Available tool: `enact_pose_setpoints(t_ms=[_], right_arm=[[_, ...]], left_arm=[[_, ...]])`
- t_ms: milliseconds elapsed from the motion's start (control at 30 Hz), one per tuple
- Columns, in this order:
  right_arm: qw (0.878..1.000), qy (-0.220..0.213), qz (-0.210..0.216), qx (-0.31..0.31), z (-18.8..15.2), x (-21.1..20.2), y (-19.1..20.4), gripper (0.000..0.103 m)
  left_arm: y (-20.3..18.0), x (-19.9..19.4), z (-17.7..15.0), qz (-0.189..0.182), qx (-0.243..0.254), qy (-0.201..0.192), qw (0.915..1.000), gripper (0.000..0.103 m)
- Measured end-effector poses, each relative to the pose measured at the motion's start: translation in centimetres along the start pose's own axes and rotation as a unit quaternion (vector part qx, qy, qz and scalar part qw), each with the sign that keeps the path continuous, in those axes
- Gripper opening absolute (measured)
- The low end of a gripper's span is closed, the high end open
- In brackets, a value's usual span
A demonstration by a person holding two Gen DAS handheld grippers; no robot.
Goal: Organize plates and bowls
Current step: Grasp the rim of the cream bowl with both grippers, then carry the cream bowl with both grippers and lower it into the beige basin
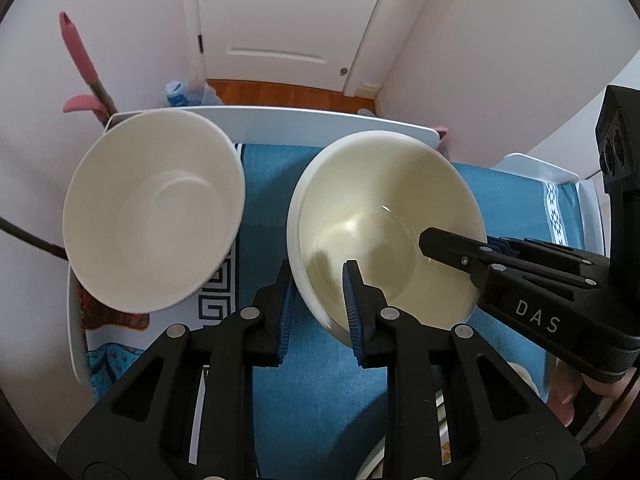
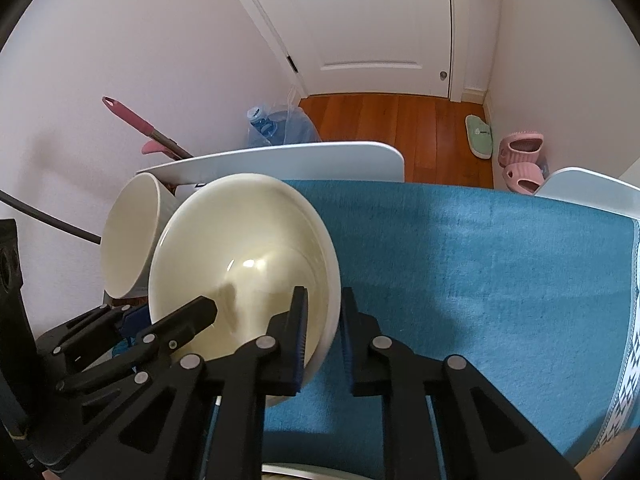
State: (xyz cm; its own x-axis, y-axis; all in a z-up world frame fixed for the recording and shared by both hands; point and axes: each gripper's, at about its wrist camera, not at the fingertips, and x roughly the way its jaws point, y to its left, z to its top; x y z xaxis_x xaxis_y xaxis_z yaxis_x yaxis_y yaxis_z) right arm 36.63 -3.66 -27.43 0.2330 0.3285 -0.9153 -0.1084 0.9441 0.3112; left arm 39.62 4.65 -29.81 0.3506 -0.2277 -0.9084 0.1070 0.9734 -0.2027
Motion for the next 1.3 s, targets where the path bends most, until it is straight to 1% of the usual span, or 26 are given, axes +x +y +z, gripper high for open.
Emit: enact_pose_setpoints(t_ms=[167,367,500,633,733,800,967,1067,1167,1300], right_arm=[[1.000,-0.015,-0.004,0.001,-0.2,-1.5,0.0,0.014],[0.999,-0.049,-0.008,0.004,-1.0,-5.4,-0.7,0.014],[0.997,-0.072,-0.011,0.006,-2.1,-9.3,-1.8,0.014],[0.995,-0.096,-0.003,0.013,-4.1,-13.6,-4.0,0.014],[0.995,-0.099,-0.003,0.012,-5.8,-16.4,-5.9,0.014],[0.995,-0.099,-0.004,0.007,-7.0,-18.2,-7.5,0.014],[0.994,-0.105,-0.017,0.006,-10.4,-22.0,-12.3,0.014],[0.994,-0.105,-0.029,0.007,-12.2,-23.6,-14.8,0.014],[0.994,-0.094,-0.044,0.014,-14.1,-24.9,-17.9,0.014],[0.996,-0.073,-0.053,0.026,-16.3,-25.0,-20.9,0.014]], left_arm=[[-1.2,-1.6,0.3,-0.002,0.015,-0.016,0.9998,0.021],[-4.3,-5.1,0.0,-0.010,0.036,-0.044,0.9983,0.021],[-8.0,-8.1,-1.0,-0.014,0.056,-0.063,0.9963,0.021],[-12.6,-10.5,-2.6,-0.012,0.069,-0.081,0.9943,0.021],[-15.8,-11.5,-3.9,-0.012,0.066,-0.083,0.9943,0.021],[-18.5,-12.1,-5.1,-0.024,0.058,-0.085,0.9943,0.021],[-24.6,-11.8,-7.9,-0.035,0.064,-0.077,0.9943,0.021],[-28.5,-10.9,-9.6,-0.049,0.066,-0.065,0.9945,0.021],[-31.1,-9.8,-10.9,-0.061,0.070,-0.045,0.9947,0.021],[-33.6,-7.6,-12.7,-0.065,0.082,-0.007,0.9945,0.021]])
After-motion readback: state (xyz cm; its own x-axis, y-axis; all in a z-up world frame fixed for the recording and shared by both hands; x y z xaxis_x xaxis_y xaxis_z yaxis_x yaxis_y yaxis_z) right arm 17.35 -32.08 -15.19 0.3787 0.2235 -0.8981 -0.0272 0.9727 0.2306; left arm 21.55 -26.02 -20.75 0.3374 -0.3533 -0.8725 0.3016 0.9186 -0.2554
